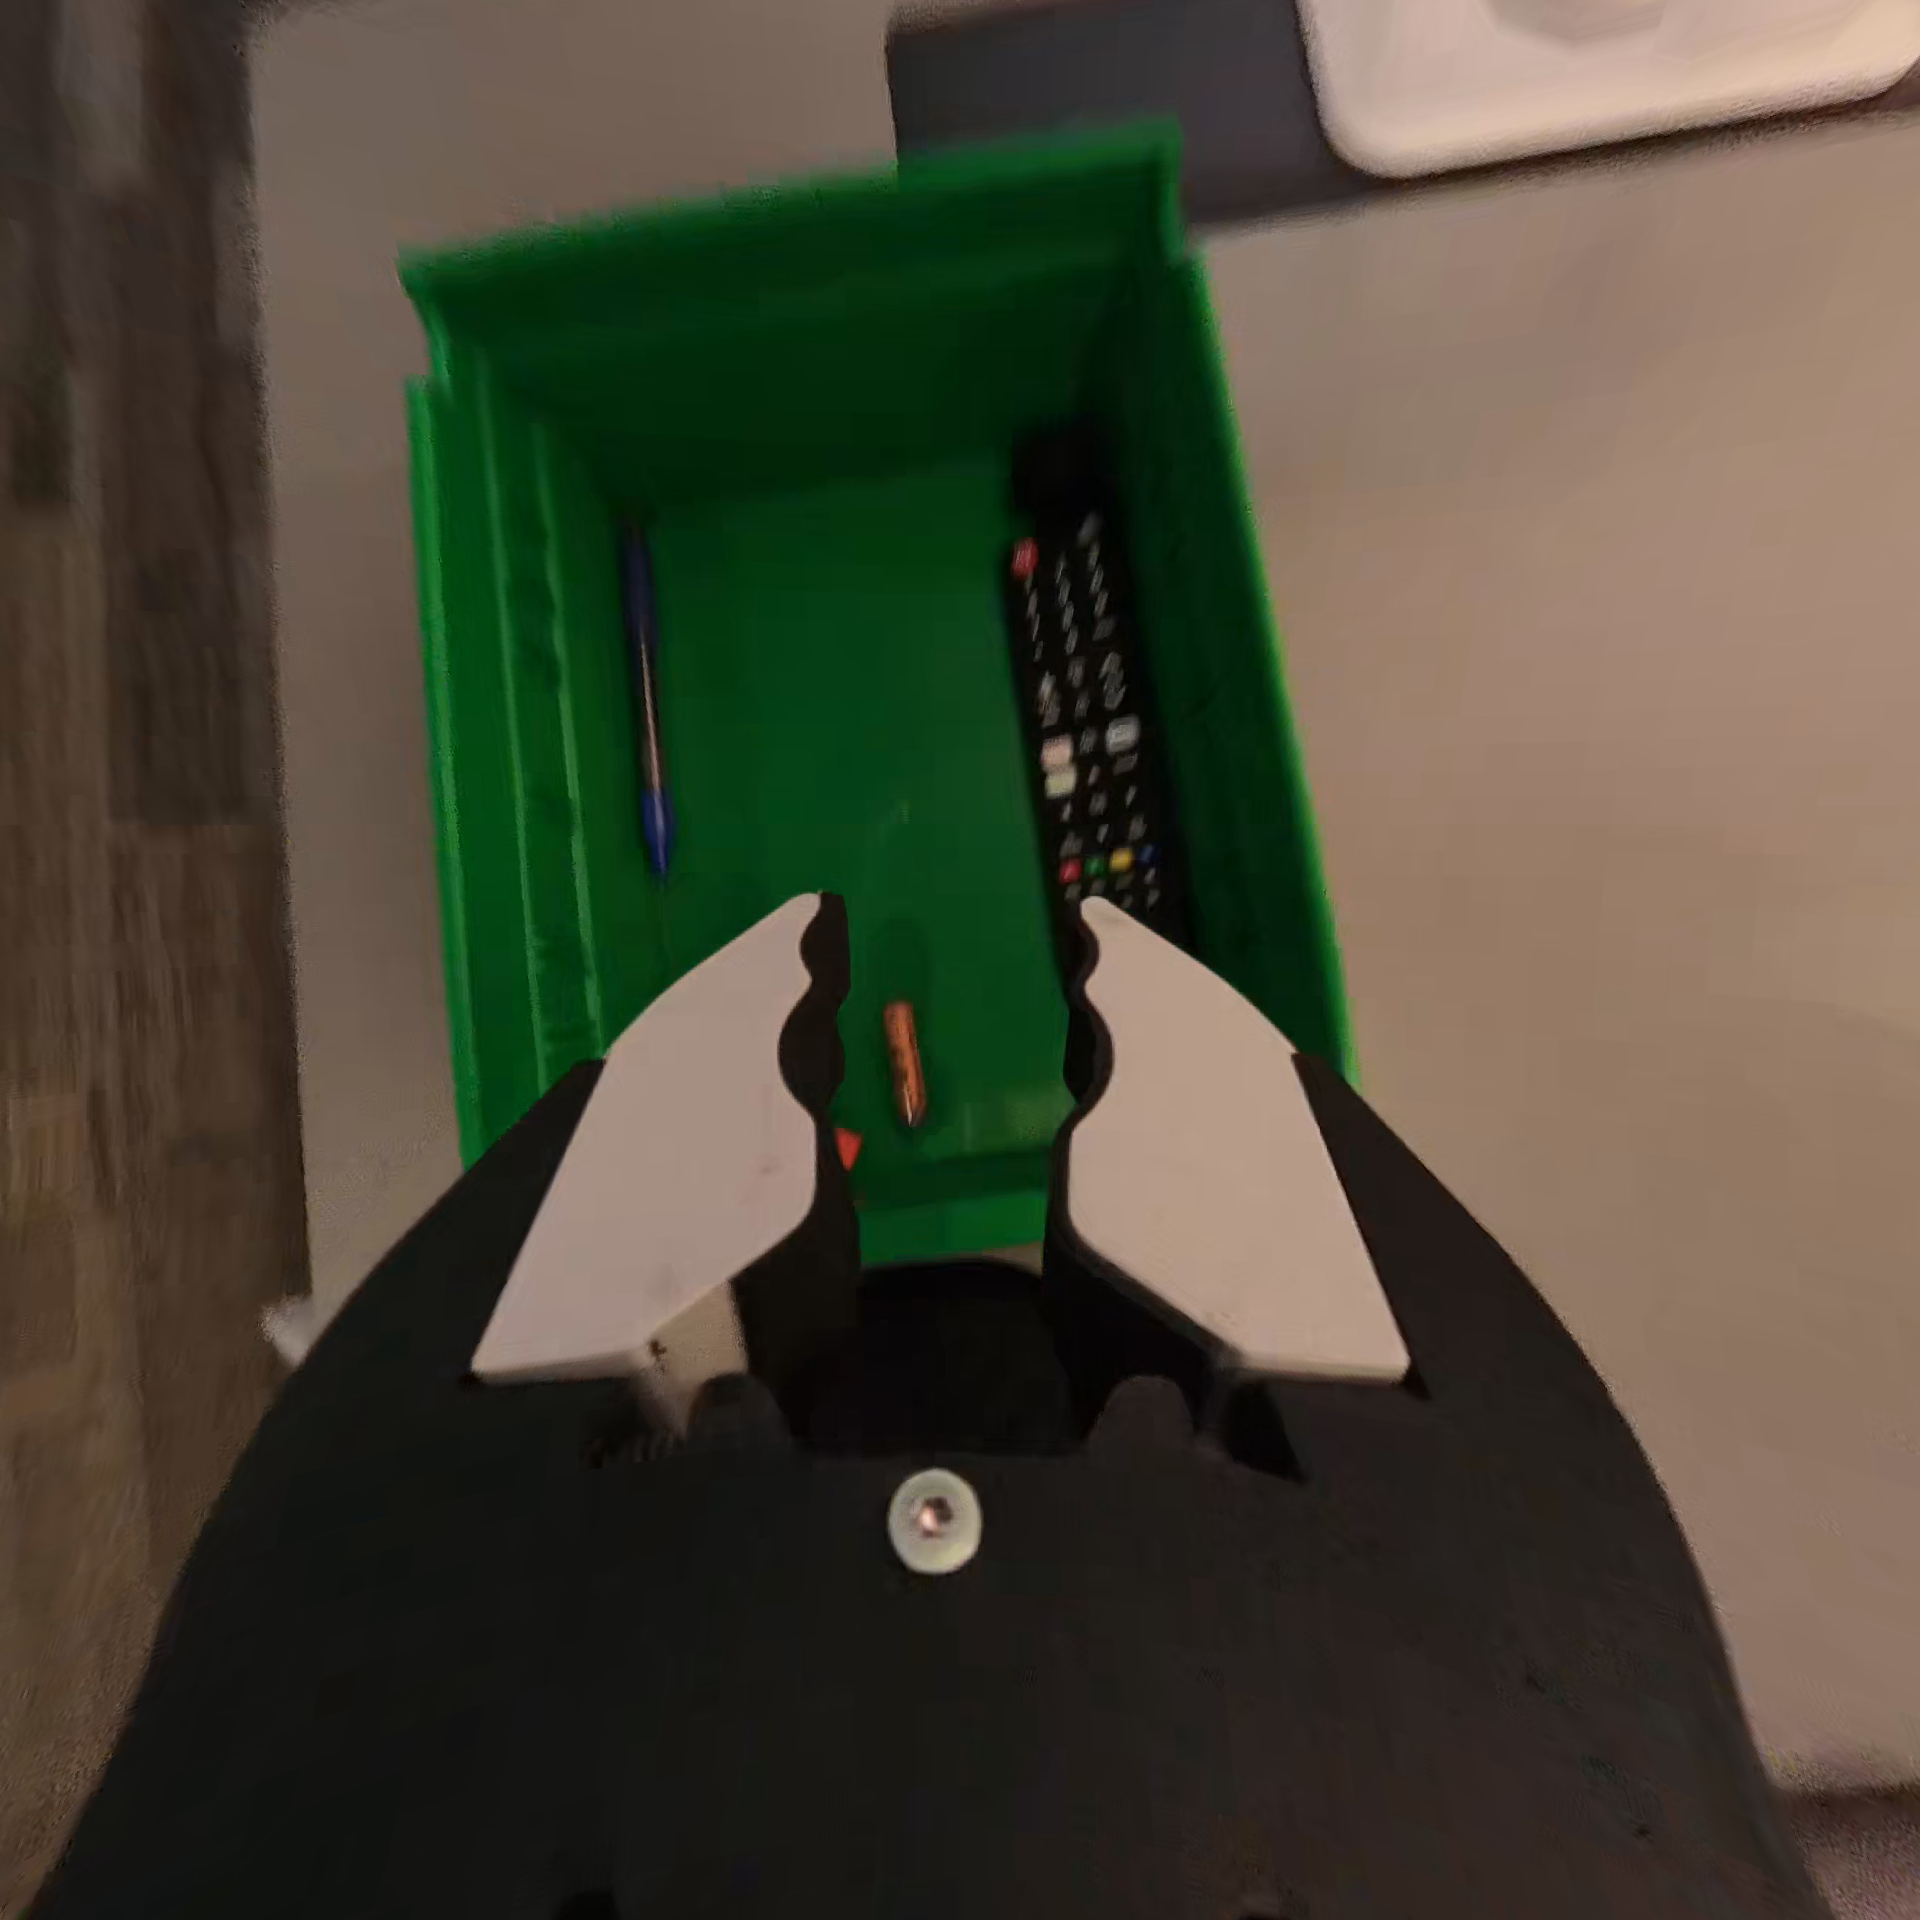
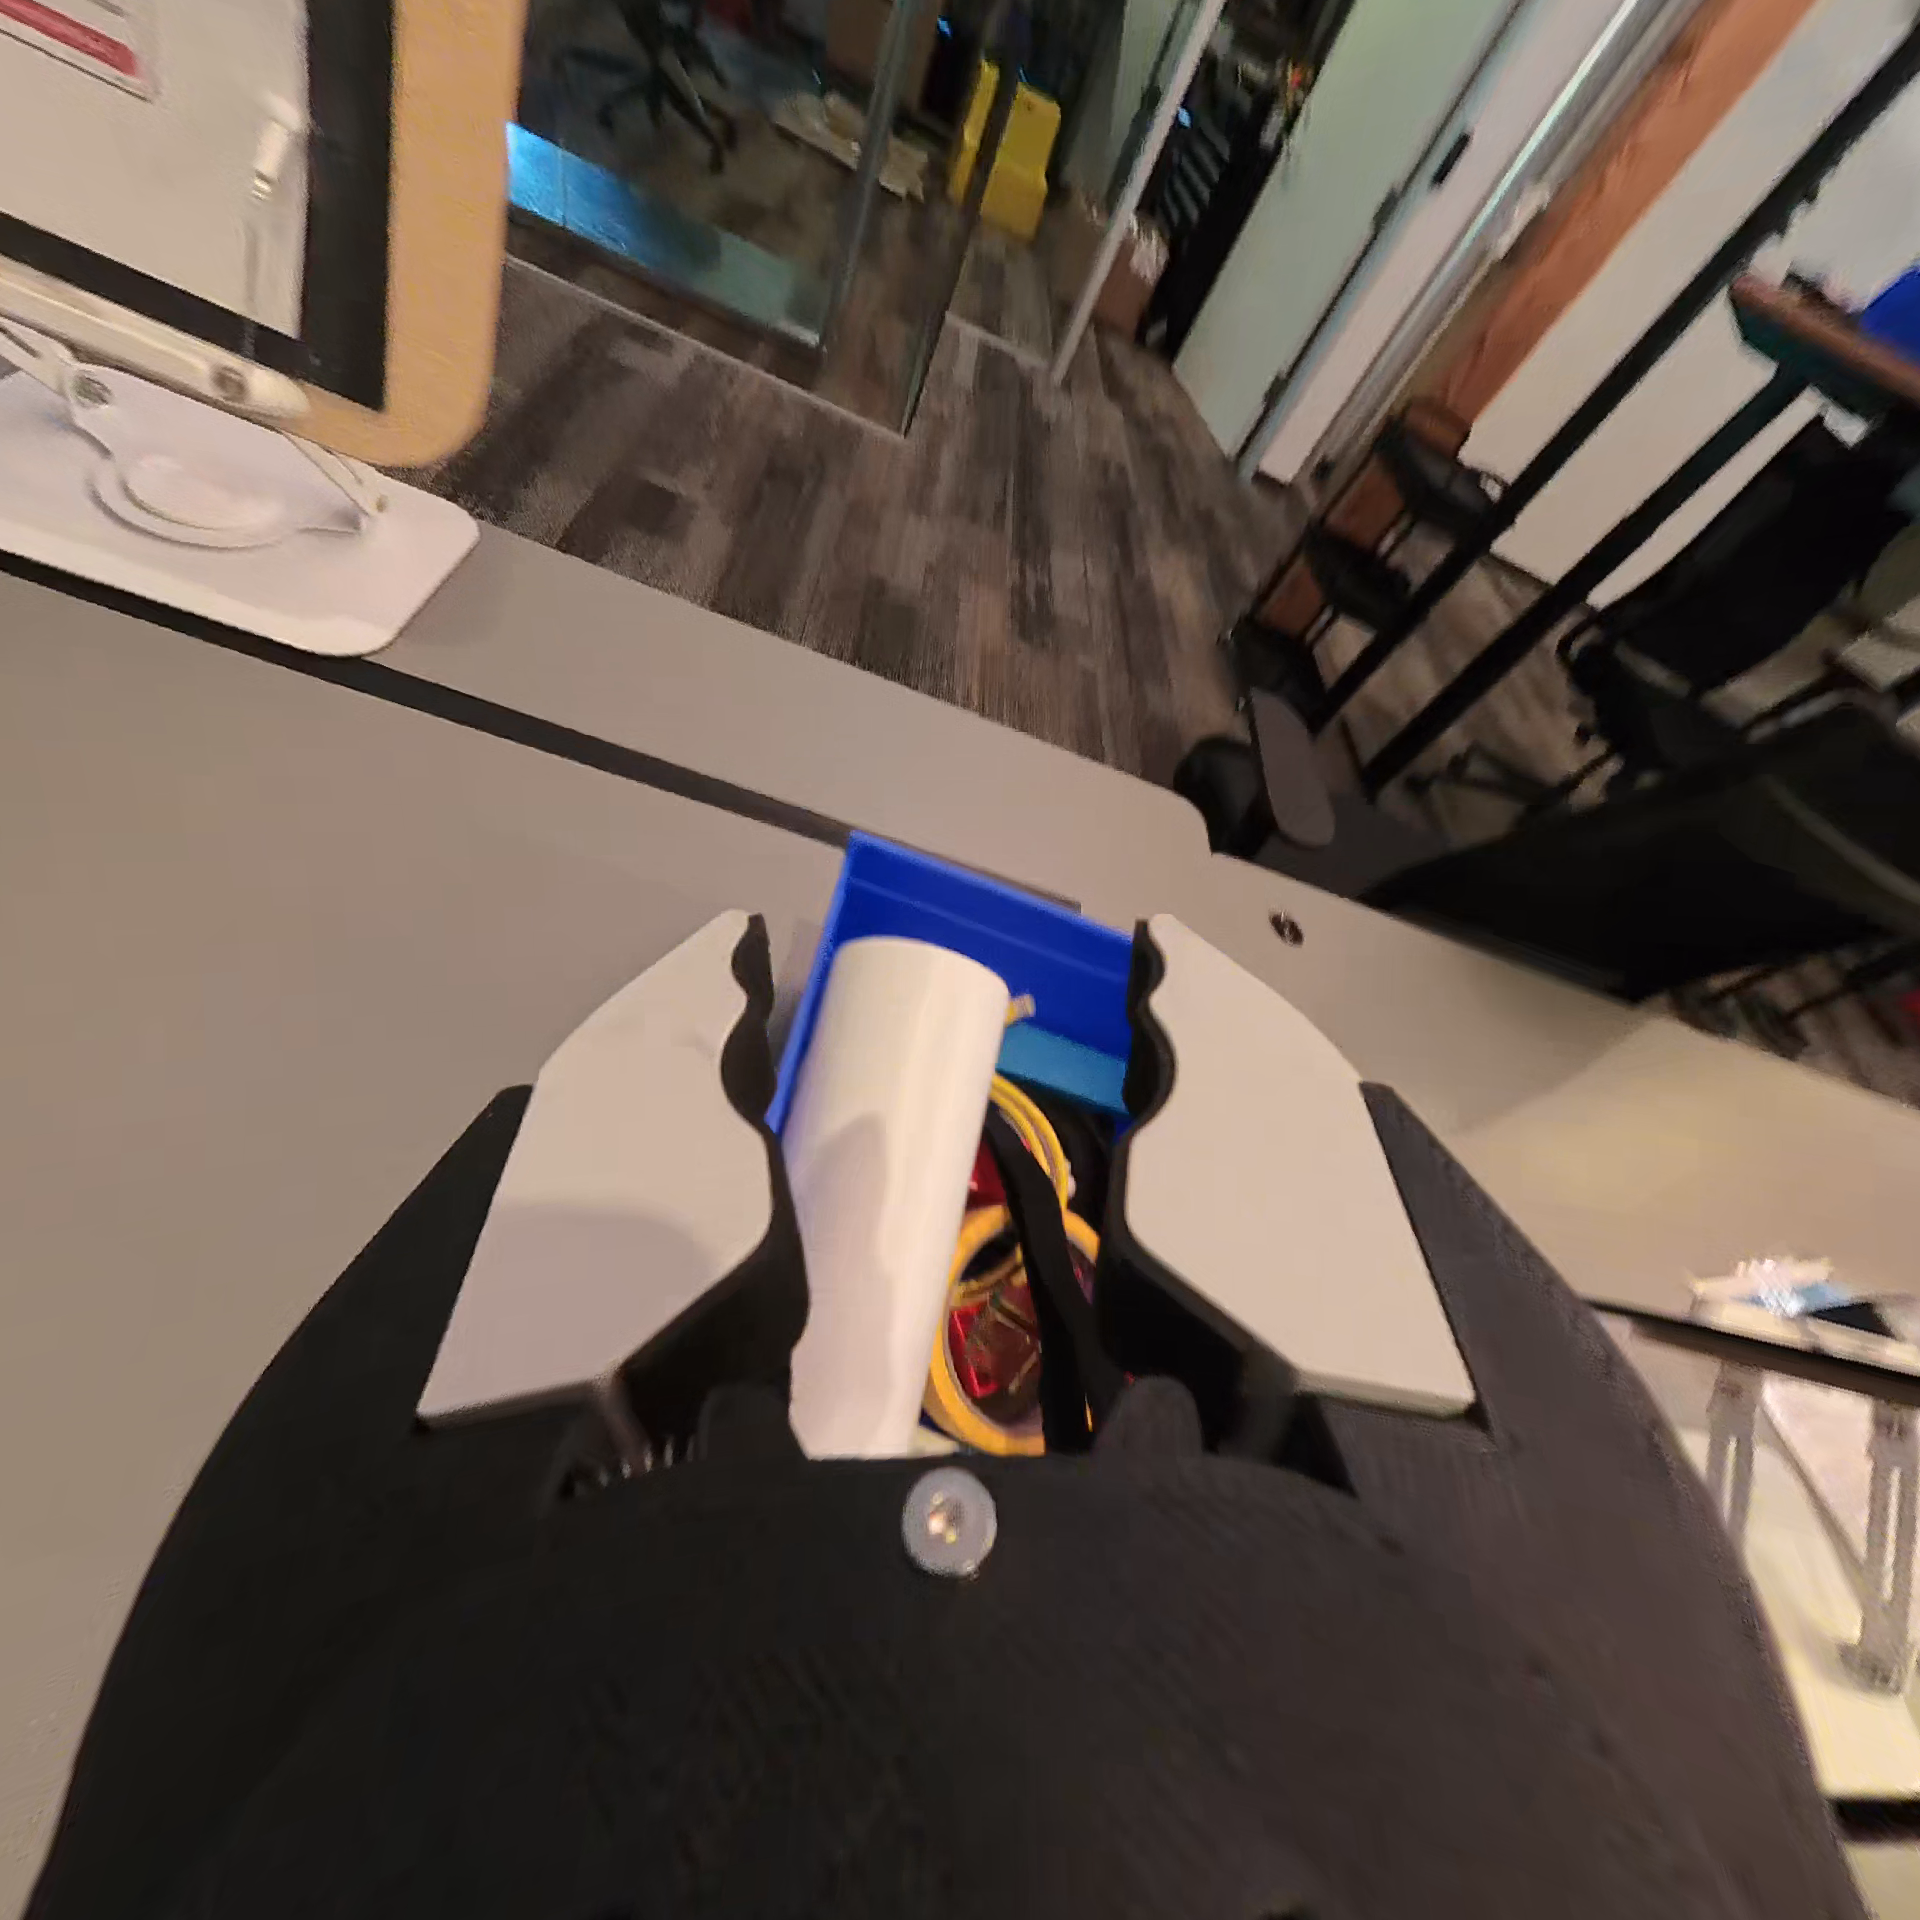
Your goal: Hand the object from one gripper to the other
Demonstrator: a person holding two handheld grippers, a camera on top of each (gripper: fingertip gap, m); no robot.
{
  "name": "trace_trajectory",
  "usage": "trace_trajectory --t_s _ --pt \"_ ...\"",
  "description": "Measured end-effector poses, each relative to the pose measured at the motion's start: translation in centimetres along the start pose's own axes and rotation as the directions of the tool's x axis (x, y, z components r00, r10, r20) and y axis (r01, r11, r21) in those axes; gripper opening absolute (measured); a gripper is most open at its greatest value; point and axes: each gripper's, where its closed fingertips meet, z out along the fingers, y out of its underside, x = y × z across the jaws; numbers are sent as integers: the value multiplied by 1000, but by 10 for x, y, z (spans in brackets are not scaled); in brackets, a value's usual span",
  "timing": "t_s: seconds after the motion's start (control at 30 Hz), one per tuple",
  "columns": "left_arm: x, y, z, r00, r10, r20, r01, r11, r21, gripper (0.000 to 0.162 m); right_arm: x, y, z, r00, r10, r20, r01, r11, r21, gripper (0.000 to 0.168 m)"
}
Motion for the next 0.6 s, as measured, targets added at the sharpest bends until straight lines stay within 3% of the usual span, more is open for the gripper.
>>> trace_trajectory --t_s 0.03,0.17,0.3,0.6 --pt "-4 14 11 1000 -11 -6 11 996 -90 36 -9 -7 1 1000 -30 5 30 999 16 66" --pt "-11 63 46 999 -20 -30 7 922 -388 33 -44 -20 11 990 -134 42 133 991 21 65" --pt "-9 91 63 997 -40 -69 -3 844 -537 33 -63 -19 20 975 -216 54 217 976 -10 65" --pt "-13 118 87 997 -35 -63 -16 741 -671 31 -74 -19 21 961 -267 75 268 963 -8 65"
